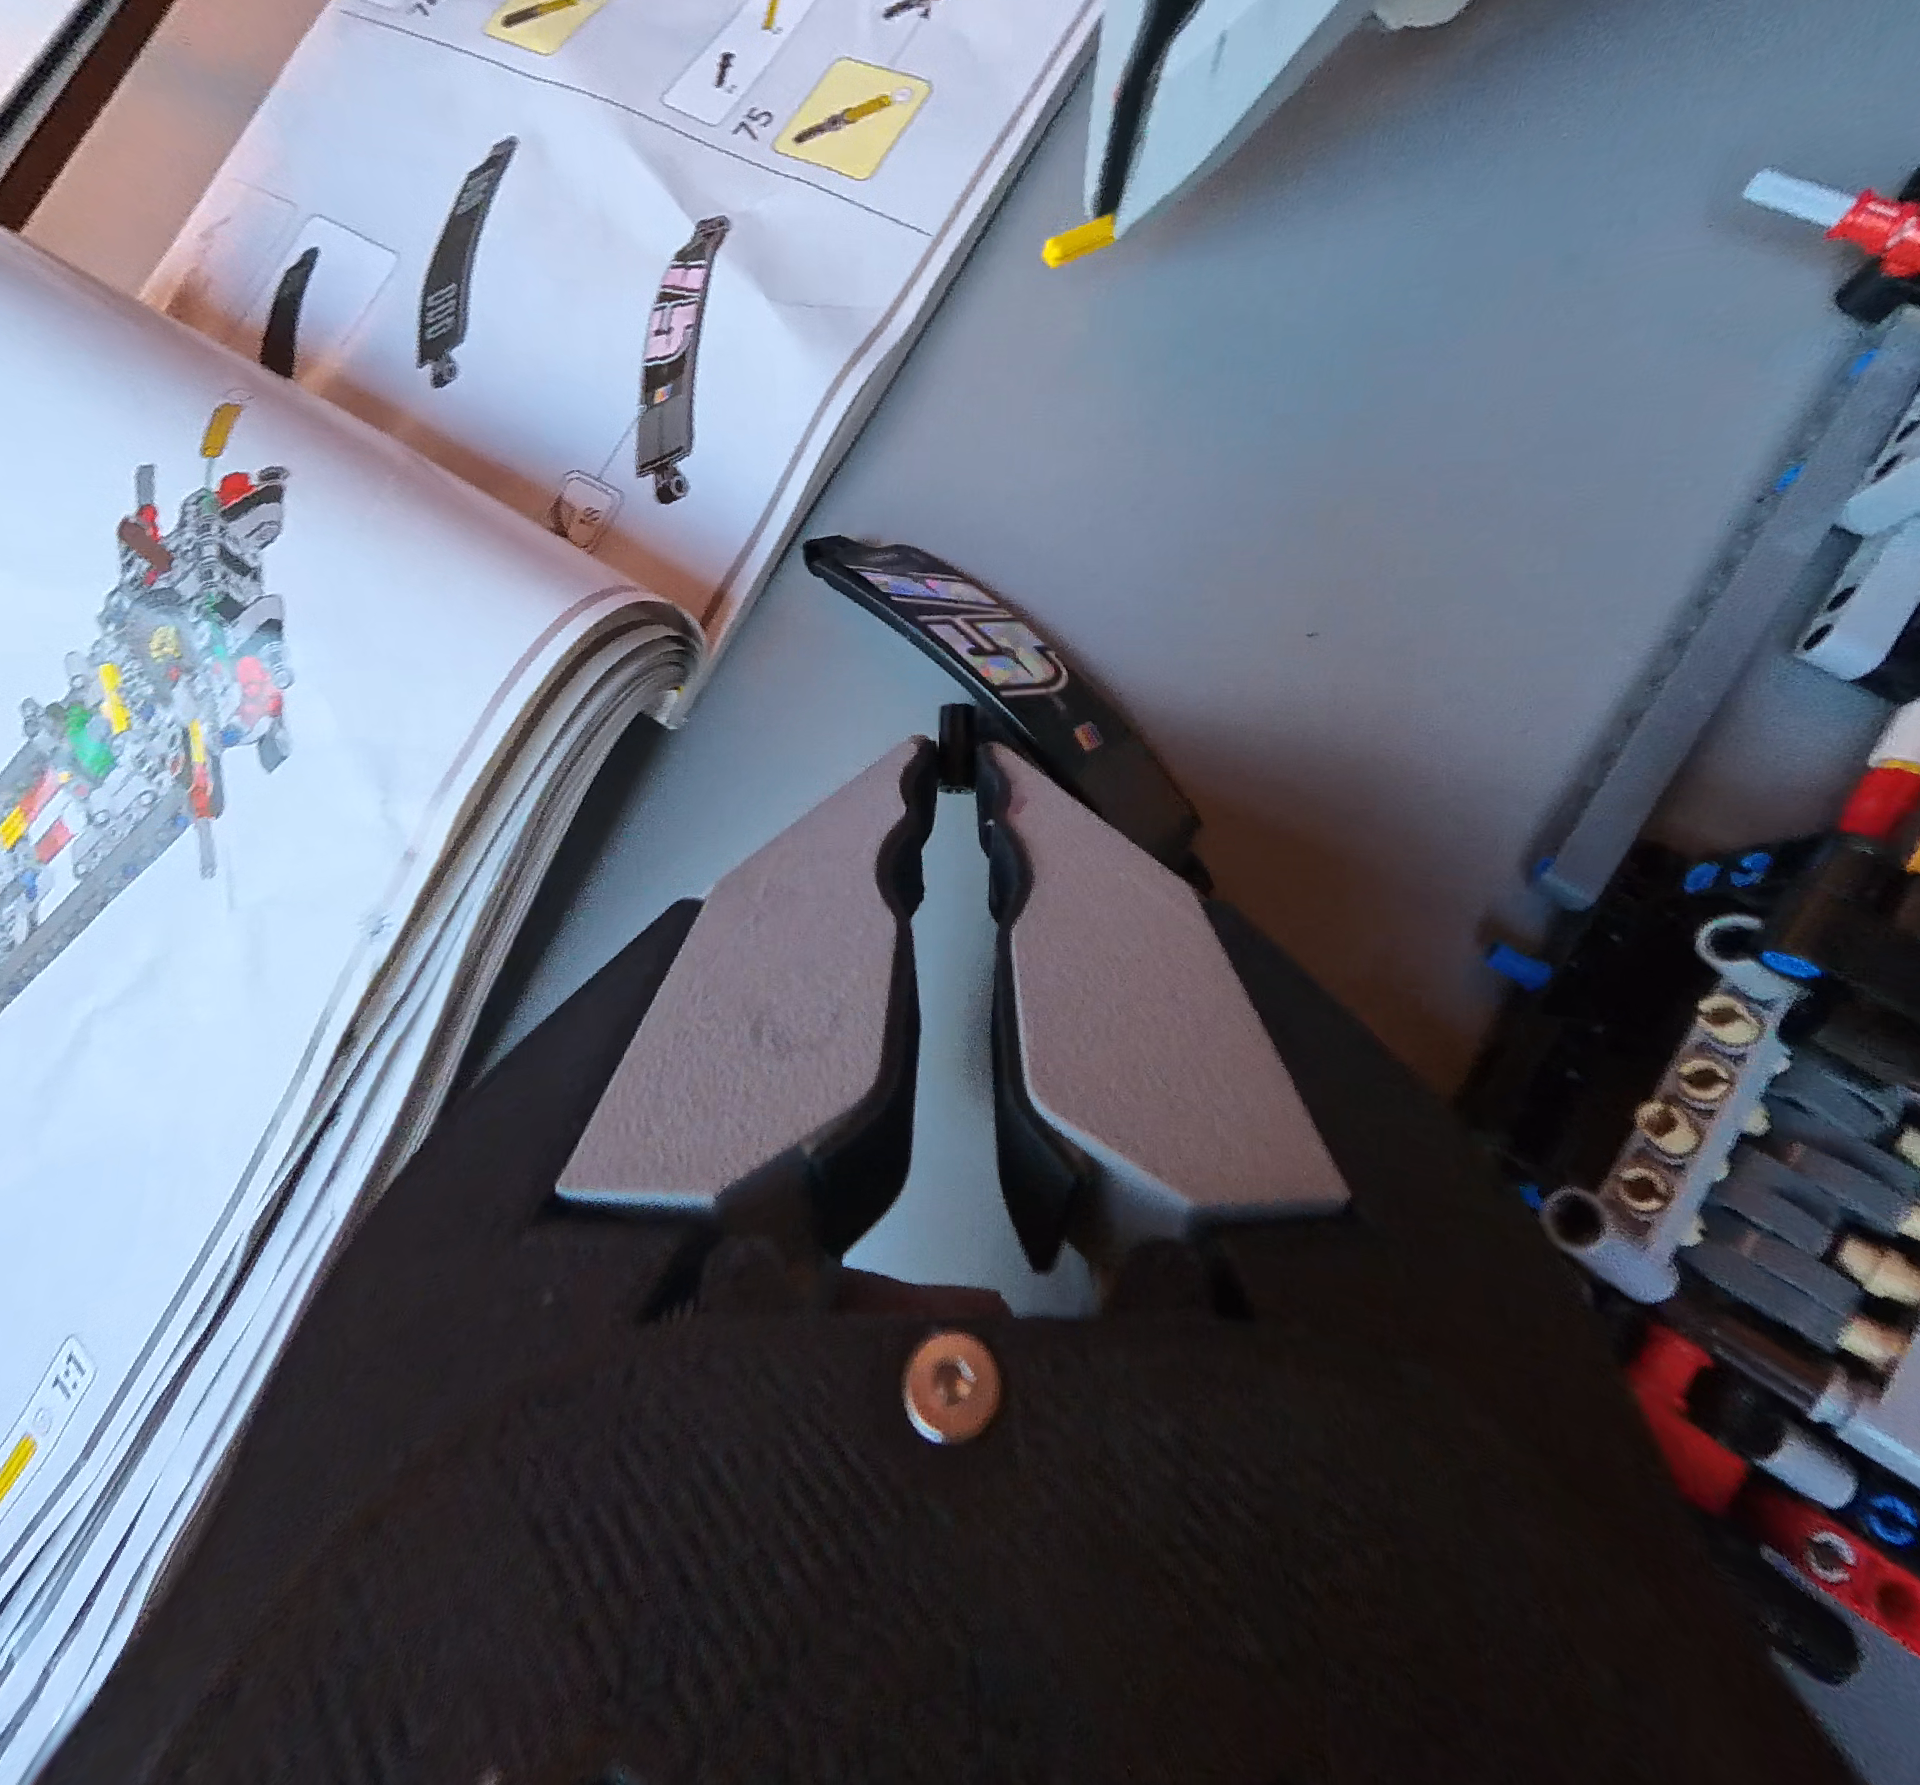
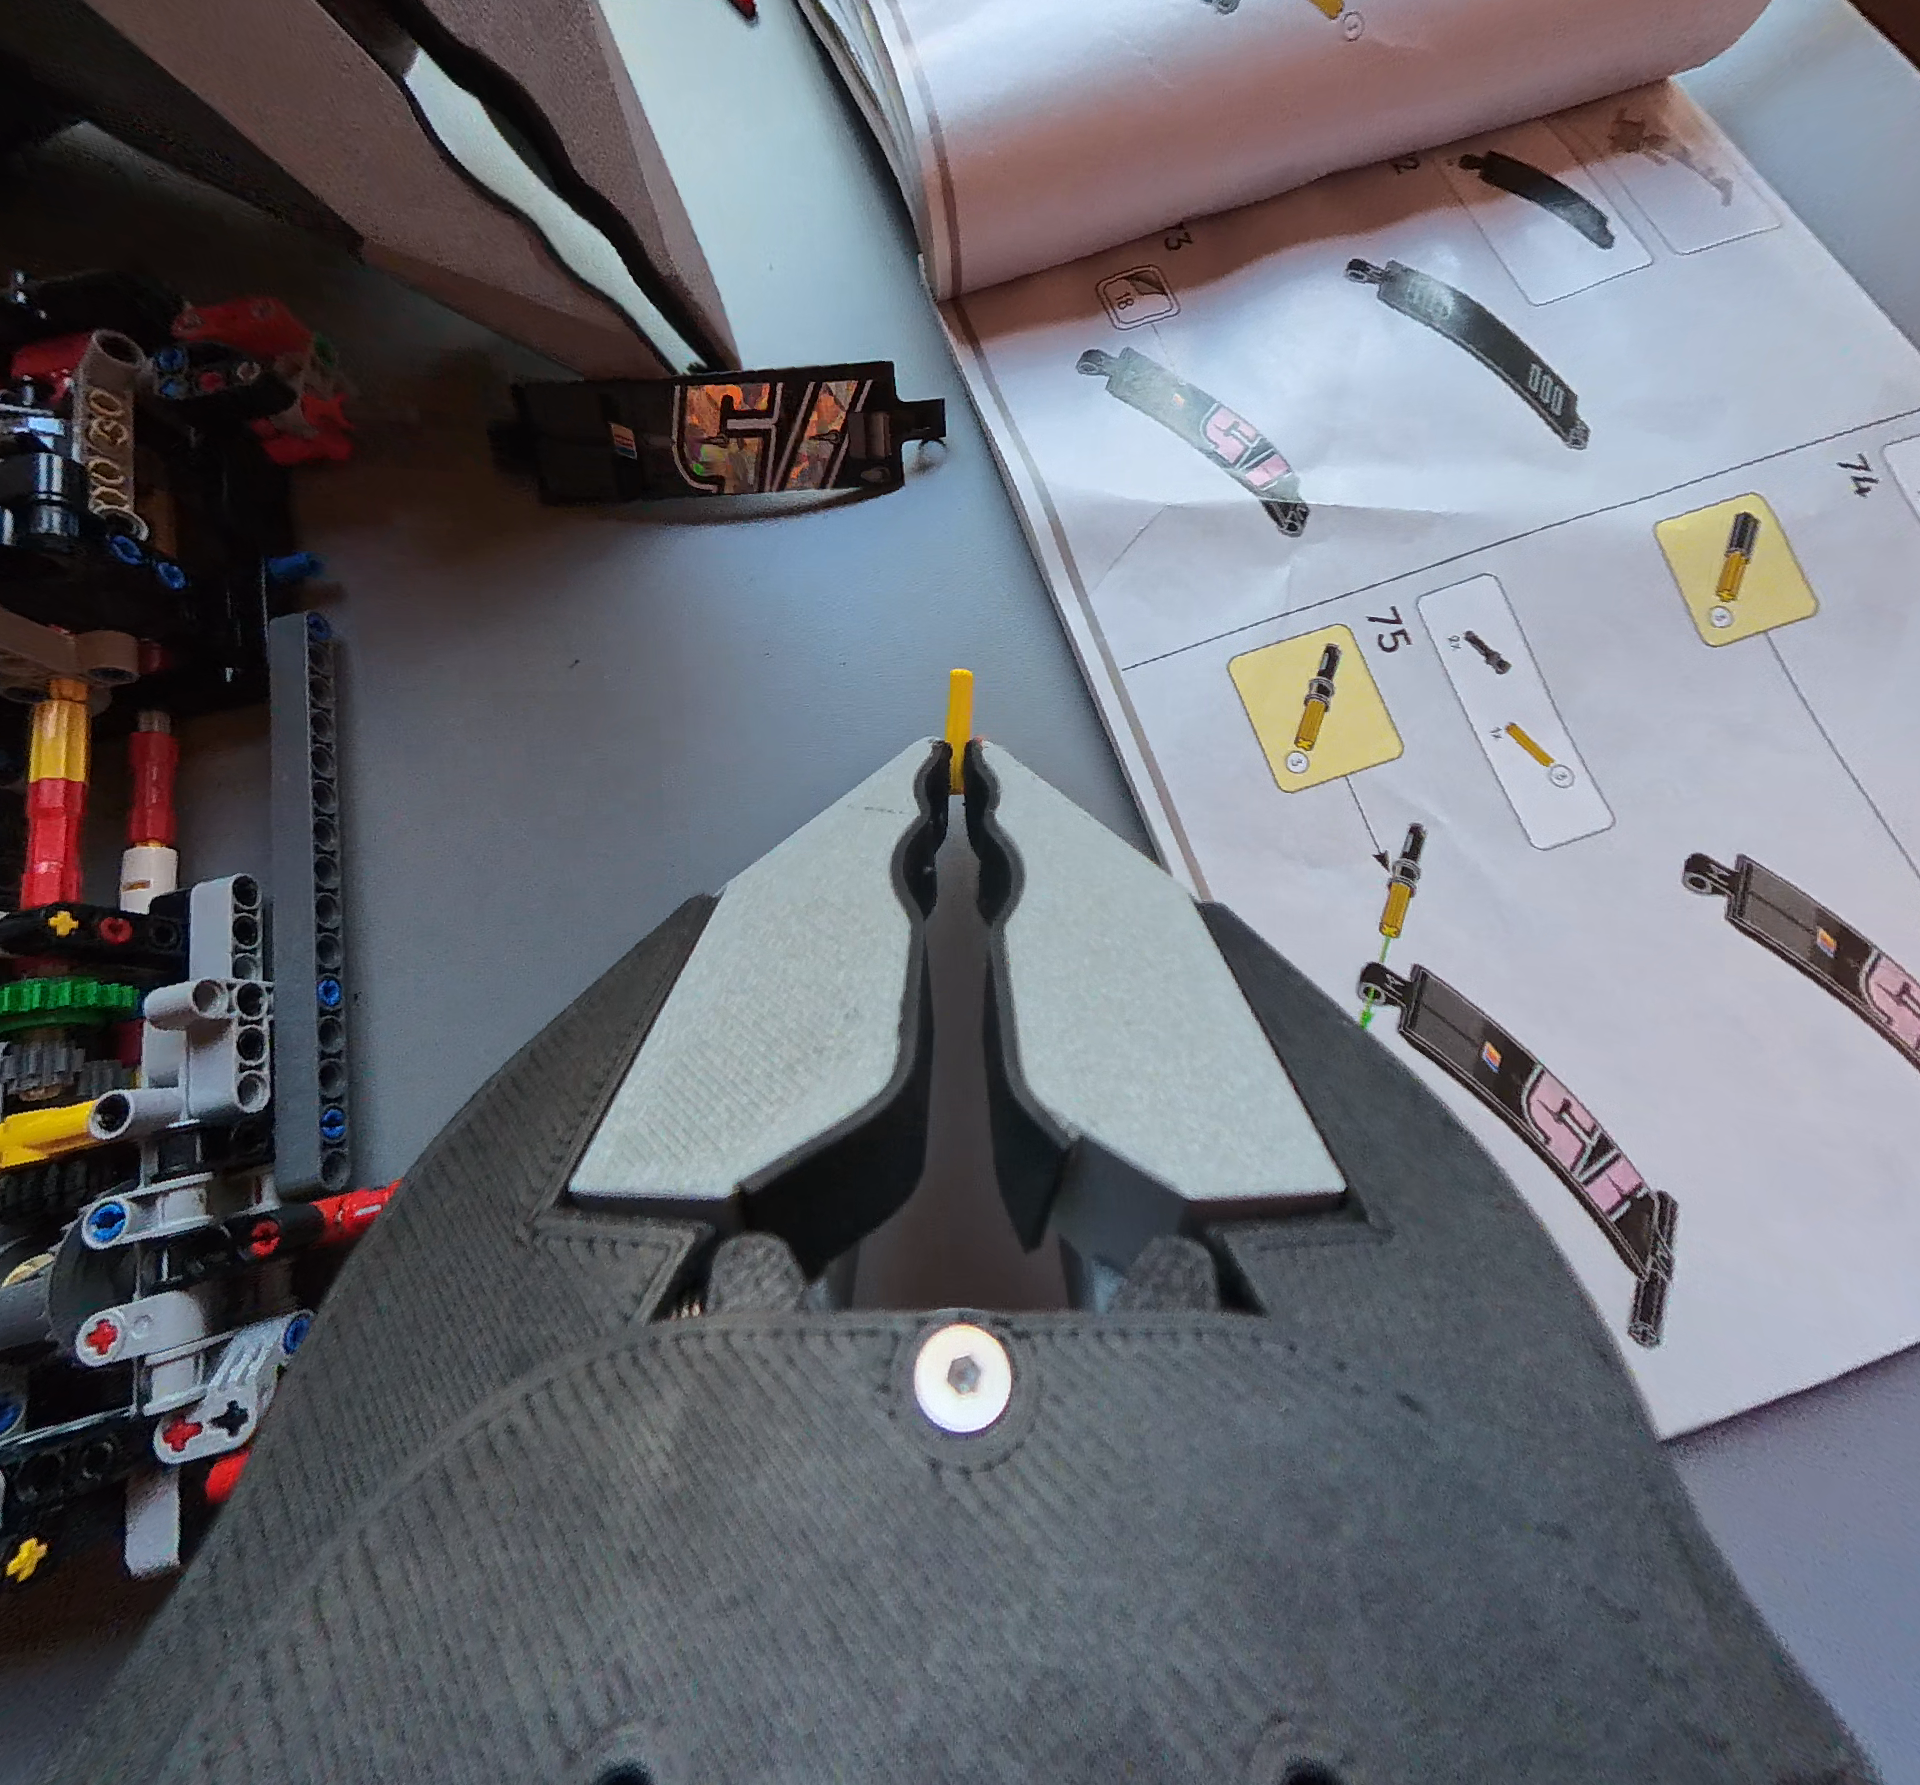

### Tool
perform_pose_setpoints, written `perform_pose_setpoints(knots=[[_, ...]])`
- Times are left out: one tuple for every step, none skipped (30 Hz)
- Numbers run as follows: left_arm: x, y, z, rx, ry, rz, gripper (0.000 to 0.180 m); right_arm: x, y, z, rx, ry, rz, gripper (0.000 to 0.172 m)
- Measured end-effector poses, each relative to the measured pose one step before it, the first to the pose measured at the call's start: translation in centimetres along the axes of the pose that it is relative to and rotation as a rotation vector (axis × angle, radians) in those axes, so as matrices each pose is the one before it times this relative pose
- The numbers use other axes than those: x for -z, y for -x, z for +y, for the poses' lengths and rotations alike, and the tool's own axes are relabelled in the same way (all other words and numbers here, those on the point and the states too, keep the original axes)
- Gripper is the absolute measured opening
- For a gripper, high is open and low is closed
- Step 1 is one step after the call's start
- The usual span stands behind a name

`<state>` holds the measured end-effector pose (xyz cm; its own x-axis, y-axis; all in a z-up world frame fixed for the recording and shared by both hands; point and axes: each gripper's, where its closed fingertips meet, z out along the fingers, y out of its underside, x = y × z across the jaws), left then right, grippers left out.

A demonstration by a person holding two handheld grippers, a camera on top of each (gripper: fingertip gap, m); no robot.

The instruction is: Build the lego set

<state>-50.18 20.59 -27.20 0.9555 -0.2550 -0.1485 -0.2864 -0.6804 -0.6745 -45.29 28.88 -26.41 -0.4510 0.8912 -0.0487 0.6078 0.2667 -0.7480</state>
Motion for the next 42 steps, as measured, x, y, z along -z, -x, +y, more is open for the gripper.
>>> perform_pose_setpoints(knots=[[-0.113, -0.338, -0.019, -0.0082, 0.0017, 0.0097, 0.005, -0.044, 0.085, 0.015, 0.0028, 0.0028, -0.0019, 0.000], [-0.096, -0.354, -0.101, -0.0057, -0.0027, 0.0105, 0.005, -0.040, 0.074, 0.012, 0.0020, 0.0022, -0.0019, 0.000], [-0.066, -0.362, -0.157, -0.0059, -0.0052, 0.0113, 0.005, -0.017, 0.053, 0.001, 0.0016, 0.0017, -0.0011, 0.000], [-0.066, -0.361, -0.130, -0.0050, -0.0037, 0.0108, 0.005, -0.003, 0.005, 0.012, 0.0020, 0.0017, 0.0012, 0.000], [-0.041, -0.235, -0.095, -0.0076, -0.0008, 0.0040, 0.005, 0.021, -0.046, 0.019, 0.0018, 0.0016, 0.0033, 0.000], [-0.004, -0.044, -0.017, -0.0071, 0.0036, -0.0058, 0.005, 0.048, -0.109, 0.039, 0.0003, 0.0014, 0.0051, 0.000], [0.032, 0.033, 0.010, -0.0051, 0.0040, -0.0063, 0.005, 0.072, -0.166, 0.036, -0.0021, 0.0004, 0.0060, 0.000], [0.039, 0.064, -0.020, -0.0011, -0.0005, -0.0041, 0.005, 0.108, -0.202, 0.044, -0.0051, -0.0008, 0.0062, 0.000], [0.069, 0.090, -0.048, 0.0033, -0.0036, -0.0020, 0.005, 0.131, -0.257, 0.037, -0.0081, -0.0023, 0.0065, 0.000], [0.058, 0.149, 0.018, 0.0071, -0.0012, -0.0027, 0.005, 0.159, -0.276, 0.019, -0.0112, -0.0039, 0.0058, 0.000], [0.044, 0.216, 0.073, 0.0090, 0.0012, -0.0049, 0.005, 0.164, -0.266, 0.003, -0.0135, -0.0060, 0.0038, 0.000], [0.035, 0.230, 0.064, 0.0102, 0.0007, -0.0049, 0.005, 0.153, -0.235, -0.023, -0.0145, -0.0074, 0.0019, 0.000], [0.030, 0.190, 0.089, 0.0106, 0.0012, -0.0026, 0.005, 0.120, -0.191, -0.042, -0.0143, -0.0073, 0.0006, 0.000], [0.007, 0.225, 0.101, 0.0107, 0.0021, -0.0043, 0.005, 0.082, -0.121, -0.026, -0.0130, -0.0061, -0.0017, 0.000], [0.000, 0.208, 0.111, 0.0110, 0.0033, -0.0045, 0.005, 0.051, -0.058, -0.031, -0.0094, -0.0039, -0.0020, 0.000], [-0.008, 0.173, 0.115, 0.0100, 0.0037, -0.0029, 0.005, 0.015, -0.041, -0.005, -0.0047, -0.0013, 0.0007, 0.000], [-0.024, 0.180, 0.123, 0.0084, 0.0038, -0.0041, 0.005, -0.017, -0.014, 0.012, -0.0002, 0.0014, 0.0018, 0.000], [-0.016, 0.163, 0.064, 0.0073, 0.0012, -0.0043, 0.005, -0.041, 0.036, 0.026, 0.0030, 0.0033, 0.0009, 0.000], [0.006, 0.121, 0.032, 0.0082, -0.0005, -0.0017, 0.005, -0.058, 0.075, 0.027, 0.0039, 0.0032, -0.0004, 0.000], [-0.001, 0.115, 0.020, 0.0067, -0.0002, -0.0024, 0.005, -0.079, 0.128, 0.002, 0.0037, 0.0022, -0.0031, 0.000], [0.009, 0.138, 0.024, 0.0036, -0.0006, -0.0042, 0.005, -0.086, 0.155, 0.013, 0.0039, 0.0026, -0.0045, 0.000], [-0.010, 0.105, 0.004, 0.0013, -0.0019, -0.0035, 0.005, -0.094, 0.147, 0.015, 0.0051, 0.0035, -0.0036, 0.000], [-0.025, 0.069, -0.007, 0.0003, -0.0028, -0.0019, 0.005, -0.094, 0.136, 0.011, 0.0060, 0.0031, -0.0024, 0.000], [-0.031, 0.021, -0.028, -0.0010, -0.0045, 0.0006, 0.004, -0.100, 0.134, 0.018, 0.0060, 0.0031, -0.0023, 0.000], [-0.030, -0.013, -0.038, -0.0014, -0.0053, 0.0017, 0.004, -0.097, 0.114, 0.043, 0.0050, 0.0045, -0.0020, 0.000], [-0.024, 0.007, -0.023, -0.0018, -0.0046, 0.0019, 0.004, -0.101, 0.096, 0.061, 0.0049, 0.0059, -0.0010, 0.000], [-0.006, 0.000, -0.008, -0.0007, -0.0032, 0.0026, 0.004, -0.072, 0.045, 0.088, 0.0054, 0.0066, 0.0009, 0.000], [0.002, 0.005, -0.003, 0.0007, -0.0022, 0.0032, 0.005, -0.055, 0.019, 0.061, 0.0044, 0.0048, 0.0018, 0.000], [-0.004, -0.002, 0.005, 0.0014, -0.0021, 0.0032, 0.004, -0.027, 0.034, 0.016, 0.0020, 0.0014, -0.0006, 0.000], [-0.001, 0.004, 0.010, 0.0010, -0.0017, 0.0030, 0.005, 0.000, 0.040, -0.021, -0.0006, -0.0010, -0.0025, 0.000], [0.000, -0.003, -0.004, 0.0011, -0.0014, 0.0023, 0.005, 0.029, 0.004, -0.036, -0.0015, -0.0026, -0.0014, 0.000], [0.001, -0.002, -0.002, 0.0010, -0.0011, 0.0016, 0.005, 0.043, -0.006, -0.041, -0.0015, -0.0031, -0.0010, 0.000], [-0.003, 0.006, 0.010, -0.0001, -0.0006, 0.0008, 0.005, 0.031, -0.008, -0.036, -0.0019, -0.0028, -0.0010, 0.000], [0.003, -0.007, -0.003, -0.0020, -0.0004, 0.0000, 0.004, 0.030, -0.023, -0.024, -0.0020, -0.0026, -0.0005, 0.000], [-0.004, 0.002, 0.004, -0.0034, -0.0002, -0.0007, 0.004, 0.020, -0.036, 0.004, -0.0018, -0.0012, -0.0001, 0.000], [0.005, 0.004, 0.000, -0.0028, 0.0000, -0.0011, 0.004, 0.006, -0.048, 0.031, -0.0017, 0.0006, 0.0000, 0.000], [-0.001, 0.001, -0.005, -0.0019, 0.0001, -0.0012, 0.004, 0.000, -0.051, 0.060, -0.0018, 0.0016, 0.0002, 0.000], [0.000, 0.005, -0.001, -0.0016, 0.0002, -0.0009, 0.004, 0.004, -0.057, 0.064, -0.0020, 0.0018, 0.0001, 0.000], [-0.002, -0.006, 0.008, -0.0013, 0.0000, -0.0005, 0.004, 0.002, -0.058, 0.058, -0.0028, 0.0014, -0.0011, 0.000], [-0.001, 0.005, -0.002, -0.0005, -0.0002, -0.0001, 0.004, 0.002, -0.034, 0.052, -0.0042, 0.0009, -0.0027, 0.000], [0.000, 0.001, 0.001, 0.0008, -0.0001, 0.0003, 0.004, 0.009, -0.041, 0.049, -0.0051, 0.0000, -0.0028, 0.000], [0.000, -0.004, 0.001, 0.0010, -0.0001, 0.0005, 0.005, -0.010, -0.022, 0.021, -0.0053, -0.0014, -0.0038, 0.000]])
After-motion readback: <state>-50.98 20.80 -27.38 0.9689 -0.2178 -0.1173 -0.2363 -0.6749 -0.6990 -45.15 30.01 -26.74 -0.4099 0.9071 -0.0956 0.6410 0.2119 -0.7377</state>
